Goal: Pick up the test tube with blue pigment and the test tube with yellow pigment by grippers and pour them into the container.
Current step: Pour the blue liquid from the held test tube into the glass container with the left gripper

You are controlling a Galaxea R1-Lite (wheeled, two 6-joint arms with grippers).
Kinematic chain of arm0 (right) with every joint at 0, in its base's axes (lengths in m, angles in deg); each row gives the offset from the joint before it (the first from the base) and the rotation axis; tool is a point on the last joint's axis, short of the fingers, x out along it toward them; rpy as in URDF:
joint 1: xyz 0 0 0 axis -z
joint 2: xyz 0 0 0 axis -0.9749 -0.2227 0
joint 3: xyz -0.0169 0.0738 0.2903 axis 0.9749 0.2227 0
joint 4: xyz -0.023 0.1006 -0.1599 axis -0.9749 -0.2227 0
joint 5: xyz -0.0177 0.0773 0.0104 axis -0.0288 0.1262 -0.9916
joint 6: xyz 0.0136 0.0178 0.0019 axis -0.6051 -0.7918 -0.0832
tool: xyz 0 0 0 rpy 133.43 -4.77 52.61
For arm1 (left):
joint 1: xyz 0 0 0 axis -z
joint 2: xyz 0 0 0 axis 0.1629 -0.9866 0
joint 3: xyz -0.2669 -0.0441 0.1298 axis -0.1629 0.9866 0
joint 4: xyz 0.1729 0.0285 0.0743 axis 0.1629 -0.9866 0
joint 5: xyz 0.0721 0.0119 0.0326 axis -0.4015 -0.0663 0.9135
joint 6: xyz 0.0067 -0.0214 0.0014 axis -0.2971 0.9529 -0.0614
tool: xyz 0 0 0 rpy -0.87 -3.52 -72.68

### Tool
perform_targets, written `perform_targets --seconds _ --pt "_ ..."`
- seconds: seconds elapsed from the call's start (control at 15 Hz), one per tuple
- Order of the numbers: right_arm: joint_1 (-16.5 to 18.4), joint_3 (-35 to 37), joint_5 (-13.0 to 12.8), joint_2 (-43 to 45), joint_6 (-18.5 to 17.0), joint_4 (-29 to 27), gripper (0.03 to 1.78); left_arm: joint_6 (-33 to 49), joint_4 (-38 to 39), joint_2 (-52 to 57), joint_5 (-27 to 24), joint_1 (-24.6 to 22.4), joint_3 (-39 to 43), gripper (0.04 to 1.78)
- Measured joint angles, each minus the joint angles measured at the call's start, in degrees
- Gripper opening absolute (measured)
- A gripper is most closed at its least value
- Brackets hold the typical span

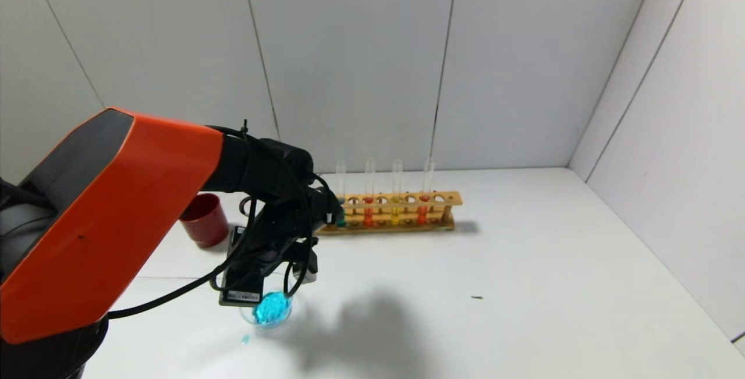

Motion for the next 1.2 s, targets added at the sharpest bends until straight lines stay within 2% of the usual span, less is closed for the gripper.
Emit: perform_targets --seconds 0.27,1.2 --pt "0.0 0.0 0.0 0.0 -0.02 0.0 1.71 -0.02 -0.29 -1.12 1.76 0.44 -0.39 0.32" --pt "0.0 0.0 0.02 0.0 0.0 0.0 1.71 0.06 -1.26 -2.06 2.89 0.94 -0.17 0.32"
